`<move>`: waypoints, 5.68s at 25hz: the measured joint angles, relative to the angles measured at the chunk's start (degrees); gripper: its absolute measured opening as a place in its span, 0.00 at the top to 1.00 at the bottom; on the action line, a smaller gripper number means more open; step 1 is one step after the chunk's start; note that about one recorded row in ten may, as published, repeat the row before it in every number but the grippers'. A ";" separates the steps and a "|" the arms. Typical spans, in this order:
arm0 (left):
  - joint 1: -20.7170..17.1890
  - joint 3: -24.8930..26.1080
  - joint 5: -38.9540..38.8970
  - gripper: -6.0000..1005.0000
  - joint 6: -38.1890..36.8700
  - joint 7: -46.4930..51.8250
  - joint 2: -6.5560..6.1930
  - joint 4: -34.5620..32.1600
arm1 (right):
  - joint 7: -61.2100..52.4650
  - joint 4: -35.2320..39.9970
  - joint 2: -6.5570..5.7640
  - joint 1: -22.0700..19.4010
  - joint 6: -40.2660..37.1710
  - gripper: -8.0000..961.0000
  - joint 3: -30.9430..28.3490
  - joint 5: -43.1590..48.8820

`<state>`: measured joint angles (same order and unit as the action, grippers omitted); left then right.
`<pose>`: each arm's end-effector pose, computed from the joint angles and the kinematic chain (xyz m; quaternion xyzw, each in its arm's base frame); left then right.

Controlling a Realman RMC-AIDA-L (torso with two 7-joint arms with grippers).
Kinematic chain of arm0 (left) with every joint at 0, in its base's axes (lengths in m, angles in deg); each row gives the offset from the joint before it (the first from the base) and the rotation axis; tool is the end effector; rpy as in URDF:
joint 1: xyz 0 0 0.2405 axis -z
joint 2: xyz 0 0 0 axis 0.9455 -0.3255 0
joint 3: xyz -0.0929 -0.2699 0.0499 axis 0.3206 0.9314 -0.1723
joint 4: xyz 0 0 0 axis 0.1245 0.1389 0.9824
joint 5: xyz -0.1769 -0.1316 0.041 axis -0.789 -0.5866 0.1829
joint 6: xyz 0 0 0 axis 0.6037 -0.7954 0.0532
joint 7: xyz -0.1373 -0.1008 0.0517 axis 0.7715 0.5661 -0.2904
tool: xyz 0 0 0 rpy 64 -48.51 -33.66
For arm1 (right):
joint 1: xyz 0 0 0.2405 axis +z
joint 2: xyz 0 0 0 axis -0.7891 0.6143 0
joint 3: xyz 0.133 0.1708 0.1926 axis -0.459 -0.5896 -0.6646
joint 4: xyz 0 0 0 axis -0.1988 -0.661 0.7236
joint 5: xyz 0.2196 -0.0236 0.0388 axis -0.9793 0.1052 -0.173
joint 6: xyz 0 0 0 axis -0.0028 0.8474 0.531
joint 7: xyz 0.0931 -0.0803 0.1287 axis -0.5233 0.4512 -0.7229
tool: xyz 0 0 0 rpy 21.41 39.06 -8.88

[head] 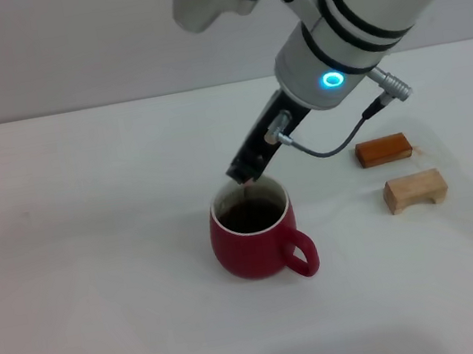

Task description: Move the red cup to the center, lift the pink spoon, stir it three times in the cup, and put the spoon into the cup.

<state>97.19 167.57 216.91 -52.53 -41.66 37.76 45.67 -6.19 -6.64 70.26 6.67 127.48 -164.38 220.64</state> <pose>-0.4247 0.4008 0.0550 -0.4791 -0.3273 -0.2698 0.7684 0.0562 0.4308 -0.1071 -0.9502 0.2302 -0.1407 0.1561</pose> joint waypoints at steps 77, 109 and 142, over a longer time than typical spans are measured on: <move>-0.10 0.00 0.00 0.16 -0.09 0.70 0.02 0.01 | 4.18 3.30 -0.09 1.77 -0.31 0.79 -1.73 -3.10; -0.50 -0.67 0.10 0.16 -0.98 0.79 0.13 0.64 | 1.90 12.66 0.57 -42.68 -132.89 0.79 17.75 3.84; -1.70 -1.72 0.08 0.16 -3.96 3.60 0.57 0.72 | -16.79 46.97 0.41 -46.15 -159.72 0.28 14.36 -16.96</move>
<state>95.49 165.85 217.00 -56.49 -38.06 38.33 46.38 -22.98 40.33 70.67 -39.48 -32.24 -150.02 203.69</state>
